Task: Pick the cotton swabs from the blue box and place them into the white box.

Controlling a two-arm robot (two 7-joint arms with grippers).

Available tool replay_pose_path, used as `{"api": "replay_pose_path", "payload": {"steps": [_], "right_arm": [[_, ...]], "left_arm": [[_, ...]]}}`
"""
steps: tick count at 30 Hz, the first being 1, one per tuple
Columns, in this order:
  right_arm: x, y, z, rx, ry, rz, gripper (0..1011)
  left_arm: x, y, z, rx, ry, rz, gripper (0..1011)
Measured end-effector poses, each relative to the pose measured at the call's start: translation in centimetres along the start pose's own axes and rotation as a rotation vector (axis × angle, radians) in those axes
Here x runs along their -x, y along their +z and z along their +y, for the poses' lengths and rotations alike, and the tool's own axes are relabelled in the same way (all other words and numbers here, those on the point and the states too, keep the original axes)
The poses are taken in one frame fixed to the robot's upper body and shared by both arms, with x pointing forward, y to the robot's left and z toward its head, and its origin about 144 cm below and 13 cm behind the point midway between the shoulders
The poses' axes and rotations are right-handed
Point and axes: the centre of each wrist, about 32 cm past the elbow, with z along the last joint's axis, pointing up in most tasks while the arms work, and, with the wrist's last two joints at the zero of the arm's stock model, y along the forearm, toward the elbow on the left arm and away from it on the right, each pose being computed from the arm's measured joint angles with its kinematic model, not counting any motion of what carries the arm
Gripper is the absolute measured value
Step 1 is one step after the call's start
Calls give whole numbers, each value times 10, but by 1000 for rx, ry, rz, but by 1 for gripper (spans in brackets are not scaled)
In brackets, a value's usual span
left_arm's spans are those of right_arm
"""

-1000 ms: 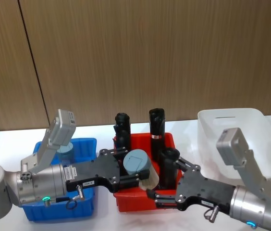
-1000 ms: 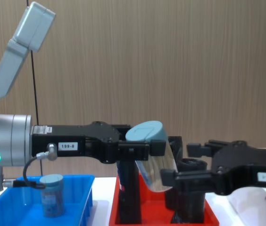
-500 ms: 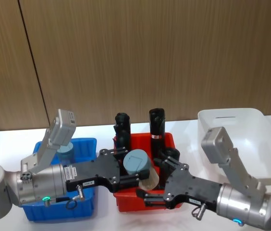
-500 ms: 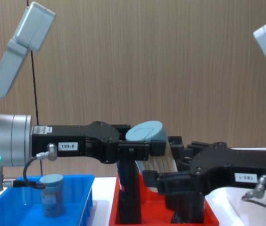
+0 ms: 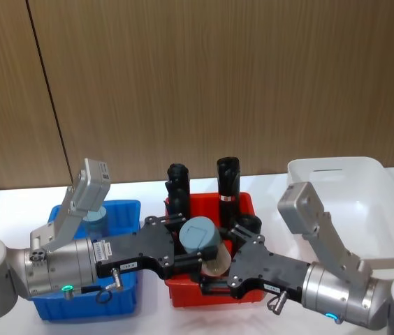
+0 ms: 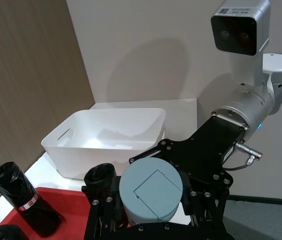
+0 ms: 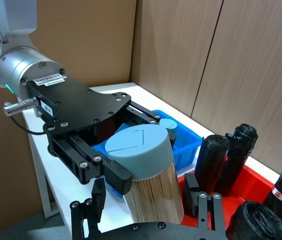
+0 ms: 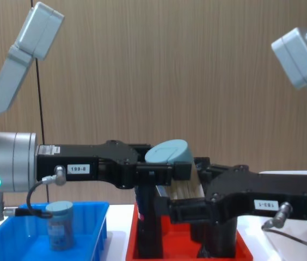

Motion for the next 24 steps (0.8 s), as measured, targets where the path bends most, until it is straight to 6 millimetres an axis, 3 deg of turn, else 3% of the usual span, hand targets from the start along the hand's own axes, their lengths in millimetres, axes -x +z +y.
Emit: {"api": "replay_pose_path", "payload": {"steps": [6,13,17,24], "right_arm": [[0,-1,3,8,-2,-3,897],[0,-2,6,15,-1,-2,668],[0,-3,6,17,2,0,647],[0,-4,6,9,6,8,647]], "left_arm": [[0,0,0,0,0,0,666],[0,0,0,0,-2,0,666],[0,0,0,0,-1,0,695],[0,0,0,0,-1,0,886]]}}
